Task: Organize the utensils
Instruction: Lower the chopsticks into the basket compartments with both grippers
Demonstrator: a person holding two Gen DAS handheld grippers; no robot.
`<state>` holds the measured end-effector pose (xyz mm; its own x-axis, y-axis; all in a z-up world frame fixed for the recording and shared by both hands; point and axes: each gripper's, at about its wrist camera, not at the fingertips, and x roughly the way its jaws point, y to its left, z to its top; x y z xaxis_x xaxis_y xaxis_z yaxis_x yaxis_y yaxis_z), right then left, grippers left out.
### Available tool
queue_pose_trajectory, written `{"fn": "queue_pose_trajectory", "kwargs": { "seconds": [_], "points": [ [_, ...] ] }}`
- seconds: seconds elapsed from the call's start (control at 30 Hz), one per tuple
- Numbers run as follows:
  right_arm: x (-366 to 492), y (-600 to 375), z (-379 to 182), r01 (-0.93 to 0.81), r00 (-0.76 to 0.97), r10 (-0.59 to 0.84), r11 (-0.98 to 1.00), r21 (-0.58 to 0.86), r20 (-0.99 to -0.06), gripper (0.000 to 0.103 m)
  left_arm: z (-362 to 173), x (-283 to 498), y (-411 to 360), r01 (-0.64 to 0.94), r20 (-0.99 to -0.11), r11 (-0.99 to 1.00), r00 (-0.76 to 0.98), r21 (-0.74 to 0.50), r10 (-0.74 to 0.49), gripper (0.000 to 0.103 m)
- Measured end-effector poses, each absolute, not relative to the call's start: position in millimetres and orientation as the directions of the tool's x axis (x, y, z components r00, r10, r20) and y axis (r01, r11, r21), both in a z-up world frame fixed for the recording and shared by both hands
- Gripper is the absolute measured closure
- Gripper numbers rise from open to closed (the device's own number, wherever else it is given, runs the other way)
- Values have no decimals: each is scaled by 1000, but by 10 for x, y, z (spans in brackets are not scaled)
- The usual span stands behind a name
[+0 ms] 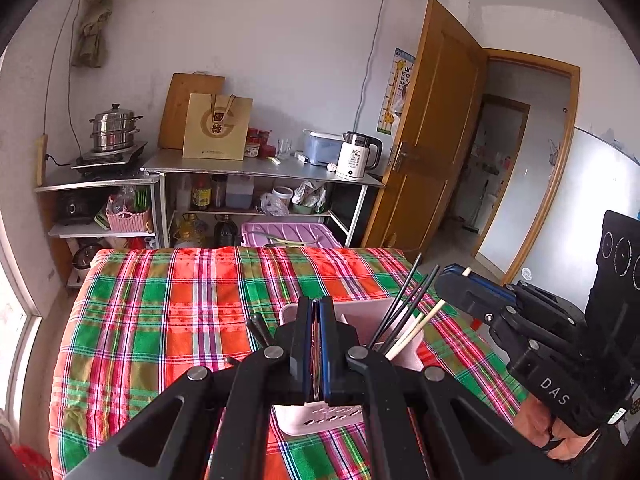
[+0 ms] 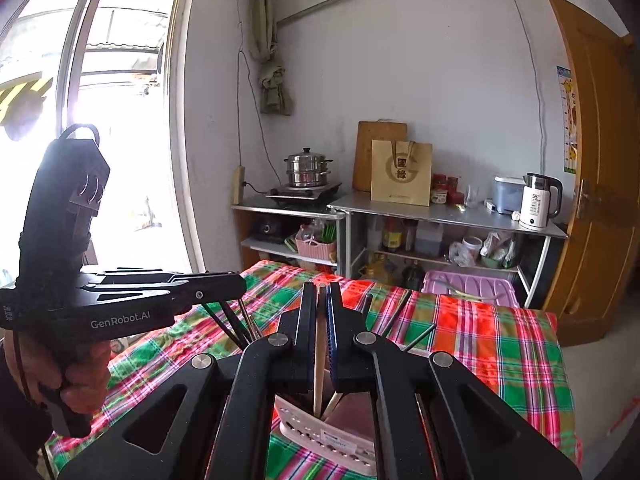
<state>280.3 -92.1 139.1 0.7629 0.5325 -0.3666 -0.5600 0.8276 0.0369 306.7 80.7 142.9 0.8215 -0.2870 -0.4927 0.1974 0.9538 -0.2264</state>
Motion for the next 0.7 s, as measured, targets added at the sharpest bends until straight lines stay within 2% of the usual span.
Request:
{"fn": "queue_pose_trajectory", "kwargs": {
  "seconds": [0.47, 0.7],
  "points": [
    [2847, -911, 1141, -562, 734, 521, 826, 40, -436, 99, 1097, 3168, 749, 173, -576, 962, 773, -212, -266, 100],
    [2854, -910, 1110, -556, 734, 506, 831, 27, -454, 98, 1070, 3174, 761, 166, -580, 964, 772, -208, -259, 100]
  ]
}}
